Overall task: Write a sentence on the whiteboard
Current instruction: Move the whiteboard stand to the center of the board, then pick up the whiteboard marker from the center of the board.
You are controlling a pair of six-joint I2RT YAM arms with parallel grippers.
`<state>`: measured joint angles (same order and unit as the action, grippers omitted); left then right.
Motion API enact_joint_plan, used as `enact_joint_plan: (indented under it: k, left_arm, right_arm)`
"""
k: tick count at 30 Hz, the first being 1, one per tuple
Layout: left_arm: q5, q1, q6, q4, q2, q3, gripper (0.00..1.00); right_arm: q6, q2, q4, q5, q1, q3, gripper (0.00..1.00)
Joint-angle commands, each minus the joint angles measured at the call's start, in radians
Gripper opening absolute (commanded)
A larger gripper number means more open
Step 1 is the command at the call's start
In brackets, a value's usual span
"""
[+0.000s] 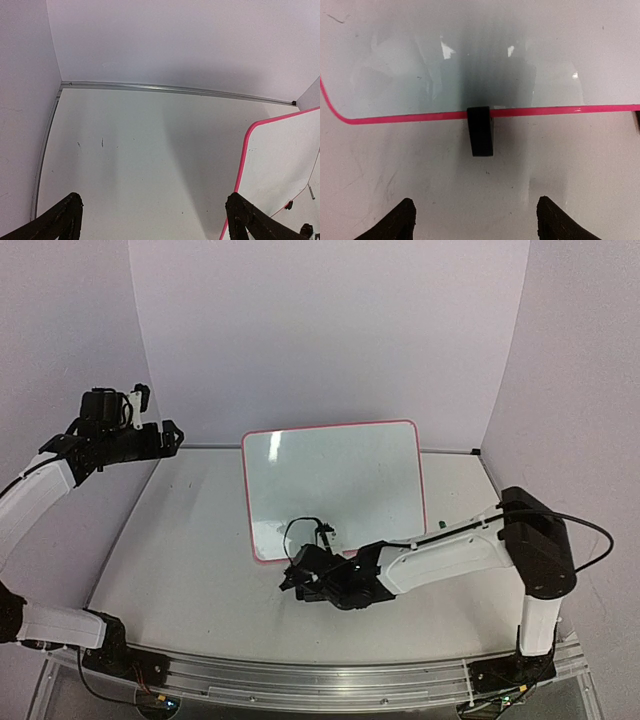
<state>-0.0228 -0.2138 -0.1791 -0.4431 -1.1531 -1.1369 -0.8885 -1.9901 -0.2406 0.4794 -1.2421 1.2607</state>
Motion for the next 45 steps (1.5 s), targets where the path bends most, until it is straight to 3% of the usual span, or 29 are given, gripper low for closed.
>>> enact_joint_plan:
  k: [1, 8, 19, 27, 34, 41, 45]
  left_arm:
    - [-0.012, 0.004, 0.01, 0.028, 0.024, -0.001, 0.99]
    - [-0.212, 0.007, -0.021, -0.003, 0.02, -0.009, 0.99]
    - [-0.237, 0.039, -0.029, -0.027, 0.029, 0.026, 0.99]
    - [-0.267, 0.038, -0.025, 0.047, 0.022, 0.103, 1.0]
    - [-0.251, 0.039, 0.002, 0.035, 0.024, 0.12, 1.0]
    - [-0.27, 0.038, 0.001, 0.038, 0.026, 0.122, 0.99]
    - [-0.301, 0.037, 0.01, 0.046, 0.023, 0.126, 1.0]
  right_arm:
    - [0.103, 0.205, -0.034, 0.071, 0.015, -0.086, 0.83]
    - [0.269, 0.379, -0.111, -0.078, 0.231, -0.182, 0.84]
    - [0.411, 0.565, -0.193, -0.361, 0.689, -0.288, 0.73]
    - [0.452, 0.518, -0.194, -0.613, 0.985, -0.383, 0.66]
    - [0.506, 0.402, -0.204, -0.63, 1.025, -0.347, 0.56]
    - [0.544, 0.296, -0.256, -0.547, 1.024, -0.278, 0.38]
    - [0.561, 0.275, -0.267, -0.527, 1.025, -0.261, 0.35]
